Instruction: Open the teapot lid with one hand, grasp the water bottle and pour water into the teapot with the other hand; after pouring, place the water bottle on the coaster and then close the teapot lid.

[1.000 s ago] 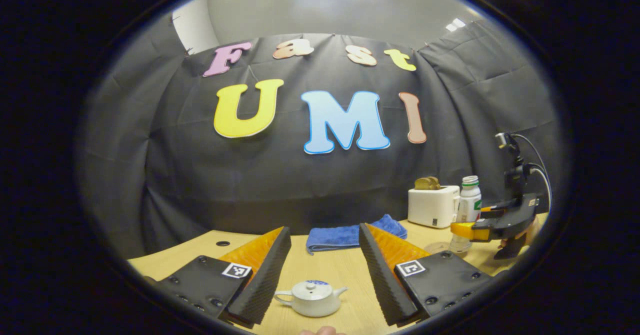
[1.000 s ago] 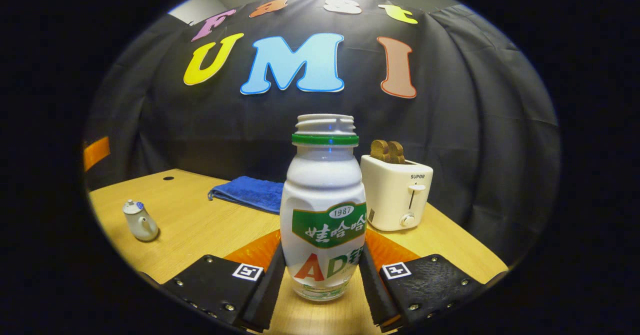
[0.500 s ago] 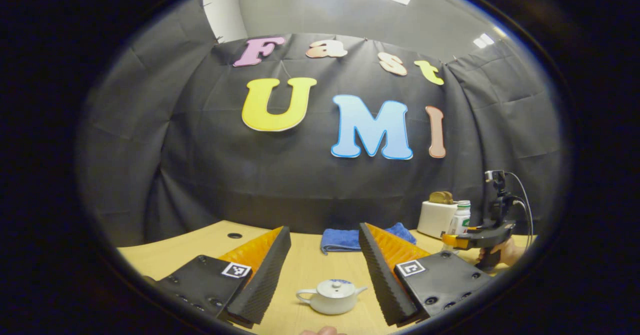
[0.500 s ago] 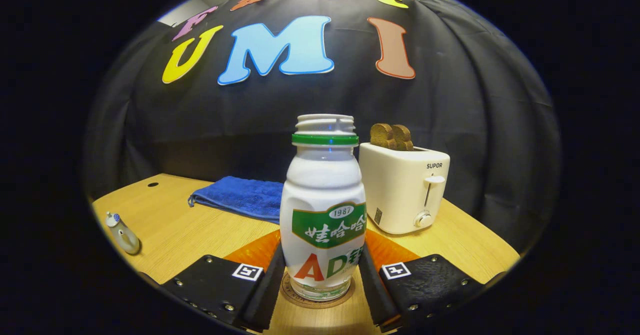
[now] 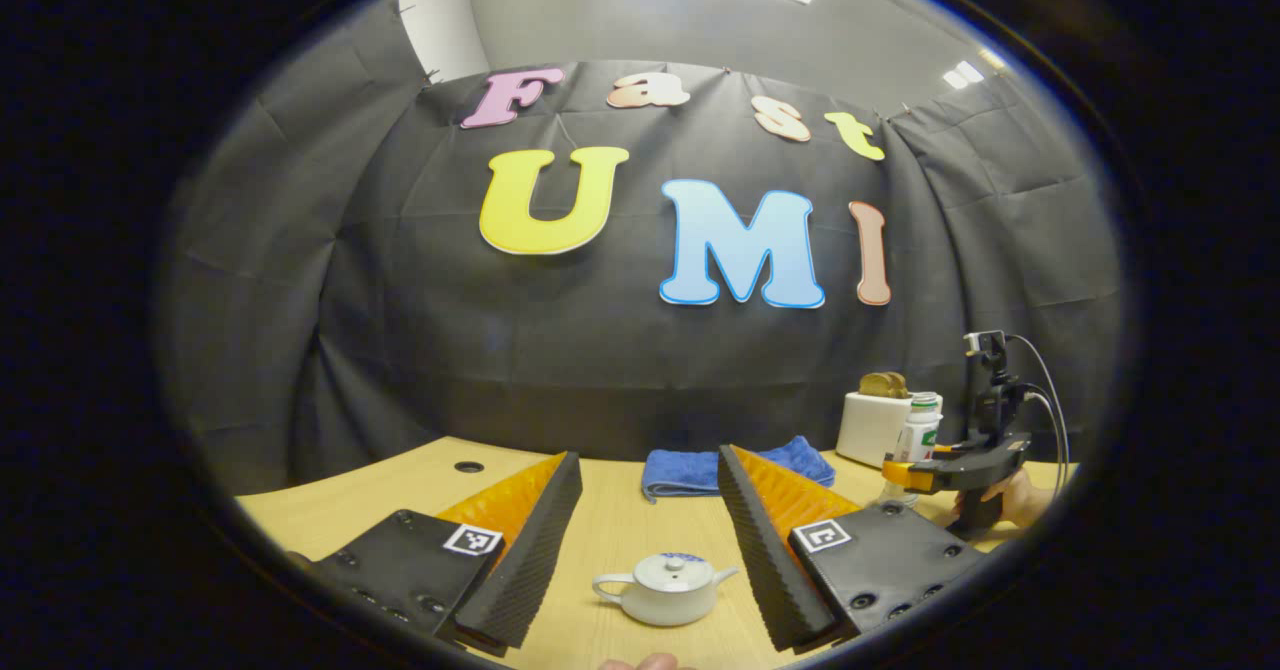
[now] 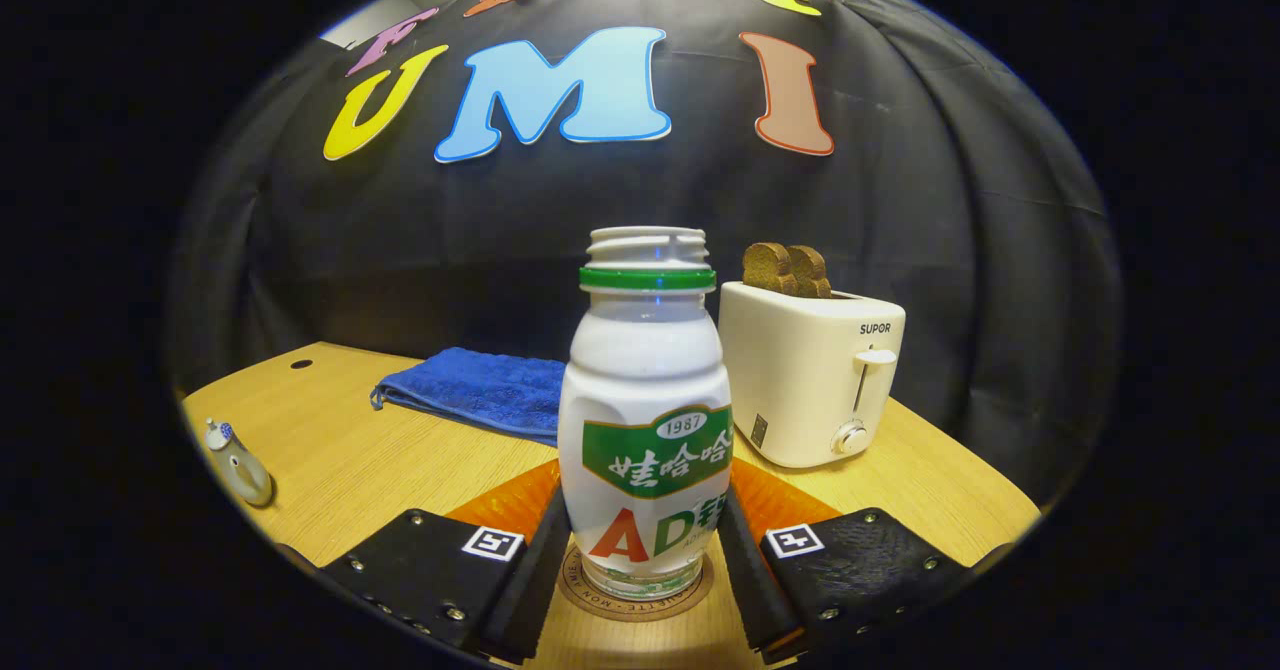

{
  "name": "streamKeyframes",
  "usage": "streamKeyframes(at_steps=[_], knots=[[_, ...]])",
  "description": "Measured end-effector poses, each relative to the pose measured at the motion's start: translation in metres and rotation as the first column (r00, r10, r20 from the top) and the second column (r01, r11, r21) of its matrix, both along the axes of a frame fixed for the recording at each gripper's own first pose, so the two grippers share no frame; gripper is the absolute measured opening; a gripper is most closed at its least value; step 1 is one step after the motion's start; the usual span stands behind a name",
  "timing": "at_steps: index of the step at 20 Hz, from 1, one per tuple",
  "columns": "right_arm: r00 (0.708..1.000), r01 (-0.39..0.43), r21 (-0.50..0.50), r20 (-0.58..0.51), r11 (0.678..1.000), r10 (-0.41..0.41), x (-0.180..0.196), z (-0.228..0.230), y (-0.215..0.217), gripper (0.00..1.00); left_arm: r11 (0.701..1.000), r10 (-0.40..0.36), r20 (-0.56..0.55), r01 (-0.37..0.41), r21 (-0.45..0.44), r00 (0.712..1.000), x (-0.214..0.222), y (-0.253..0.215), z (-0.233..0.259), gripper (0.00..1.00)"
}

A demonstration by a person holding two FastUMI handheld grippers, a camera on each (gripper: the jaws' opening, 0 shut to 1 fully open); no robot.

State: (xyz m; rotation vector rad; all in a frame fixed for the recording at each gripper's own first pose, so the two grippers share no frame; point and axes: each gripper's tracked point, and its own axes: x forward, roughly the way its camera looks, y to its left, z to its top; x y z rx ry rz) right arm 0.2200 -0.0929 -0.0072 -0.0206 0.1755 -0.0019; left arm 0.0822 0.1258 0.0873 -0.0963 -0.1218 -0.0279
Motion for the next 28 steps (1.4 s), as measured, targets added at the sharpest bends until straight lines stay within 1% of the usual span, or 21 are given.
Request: streamKeyframes(at_steps=[3, 5, 7, 10, 13, 16, 17, 21, 24, 25, 26, 27, 28], knots=[[1.0, 0.005, -0.004, 0.011, 1.0, -0.005, -0.001, 0.007, -0.001, 0.78, 1.0, 0.0, 0.004, 0.0, 0.003, 1.0, -0.001, -0.001, 0.001, 0.95], [1.0, 0.001, -0.008, 0.013, 1.0, -0.001, -0.002, 0.008, 0.002, 0.86, 1.0, -0.001, 0.004, 0.001, 0.007, 1.0, -0.003, -0.003, 0.001, 0.95], [1.0, 0.007, -0.01, 0.015, 1.0, -0.007, -0.003, 0.011, 0.0, 0.88, 1.0, -0.002, 0.004, 0.002, 0.009, 1.0, -0.004, -0.003, 0.002, 0.95], [1.0, 0.015, -0.01, 0.028, 1.0, -0.014, -0.007, 0.017, -0.002, 0.89, 1.0, -0.003, 0.009, 0.003, 0.01, 1.0, -0.006, -0.004, 0.004, 0.95], [0.999, 0.013, -0.004, 0.032, 1.0, -0.013, -0.013, 0.02, -0.004, 0.89, 1.0, -0.019, 0.011, 0.019, 0.008, 1.0, -0.007, -0.01, 0.005, 0.95], [1.0, 0.009, -0.009, 0.024, 1.0, -0.009, -0.02, 0.019, -0.004, 0.89, 0.999, -0.032, 0.01, 0.032, 0.011, 0.999, -0.011, -0.015, 0.006, 0.95], [1.0, -0.002, -0.003, 0.02, 1.0, 0.002, -0.022, 0.019, -0.002, 0.89, 0.999, -0.032, 0.009, 0.032, 0.014, 0.999, -0.013, -0.015, 0.005, 0.95], [1.0, -0.002, -0.006, 0.011, 1.0, 0.002, -0.035, 0.018, -0.004, 0.89, 0.999, -0.032, 0.018, 0.031, 0.025, 0.999, -0.021, -0.016, 0.01, 0.95], [1.0, 0.011, -0.011, 0.001, 1.0, -0.011, -0.057, 0.016, -0.008, 0.89, 0.999, -0.038, 0.01, 0.038, 0.025, 0.999, -0.025, -0.021, 0.007, 0.95], [0.999, 0.032, -0.011, -0.001, 0.999, -0.032, -0.068, 0.016, -0.011, 0.89, 0.999, -0.039, 0.001, 0.039, 0.023, 0.999, -0.026, -0.023, 0.003, 0.95], [0.999, 0.053, -0.026, 0.013, 0.998, -0.053, -0.083, 0.018, -0.013, 0.89, 0.999, -0.045, -0.016, 0.045, 0.016, 0.999, -0.026, -0.027, -0.004, 0.96], [0.997, 0.068, -0.043, 0.035, 0.997, -0.066, -0.097, 0.024, -0.011, 0.89, 0.998, -0.057, -0.032, 0.057, 0.005, 0.998, -0.027, -0.034, -0.012, 0.99], [0.997, 0.07, -0.052, 0.049, 0.996, -0.067, -0.112, 0.027, -0.005, 0.88, 0.997, -0.071, -0.048, 0.071, -0.011, 0.996, -0.028, -0.042, -0.019, 0.99]])
